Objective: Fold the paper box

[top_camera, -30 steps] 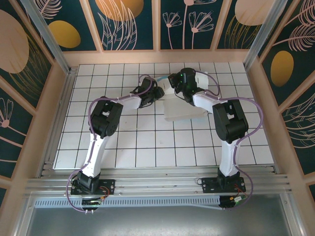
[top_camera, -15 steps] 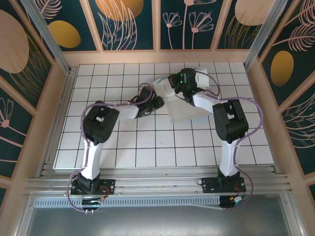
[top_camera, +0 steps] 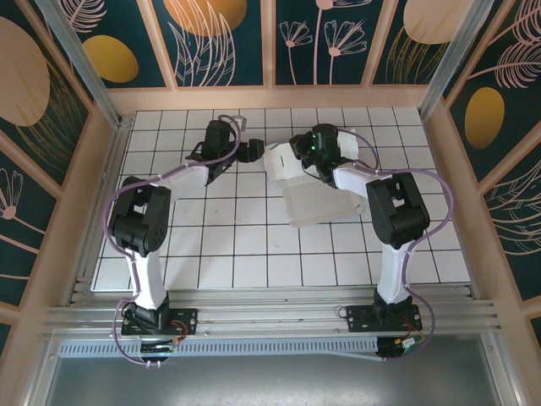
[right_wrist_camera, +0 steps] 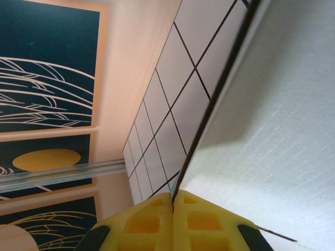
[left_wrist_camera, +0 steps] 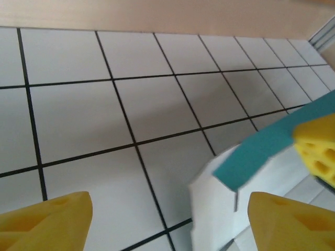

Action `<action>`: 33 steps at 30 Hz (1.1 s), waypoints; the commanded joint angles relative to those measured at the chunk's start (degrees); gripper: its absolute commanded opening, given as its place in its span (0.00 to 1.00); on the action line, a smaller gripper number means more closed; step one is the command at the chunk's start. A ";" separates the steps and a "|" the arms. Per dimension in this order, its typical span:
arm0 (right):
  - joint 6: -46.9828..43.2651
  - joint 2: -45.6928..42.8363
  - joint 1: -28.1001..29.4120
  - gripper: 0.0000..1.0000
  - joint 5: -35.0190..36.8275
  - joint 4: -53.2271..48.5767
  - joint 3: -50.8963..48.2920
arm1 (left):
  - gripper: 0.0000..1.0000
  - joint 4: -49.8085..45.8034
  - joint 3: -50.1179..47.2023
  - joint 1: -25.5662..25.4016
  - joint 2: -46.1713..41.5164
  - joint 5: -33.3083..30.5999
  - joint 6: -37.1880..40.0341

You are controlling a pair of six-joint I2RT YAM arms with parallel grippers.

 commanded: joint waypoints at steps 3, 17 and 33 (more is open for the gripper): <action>-2.12 -2.55 -0.12 0.00 -0.47 -0.88 -0.09 | 0.85 -11.76 8.95 -0.08 8.49 17.75 9.70; -3.25 -3.66 -0.09 0.00 -0.71 -0.82 -0.73 | 0.26 0.48 8.15 -0.01 13.61 24.33 2.67; -88.60 -37.13 -2.24 0.77 -3.64 -7.17 -17.78 | 0.00 -14.36 15.18 -0.08 10.56 12.96 38.40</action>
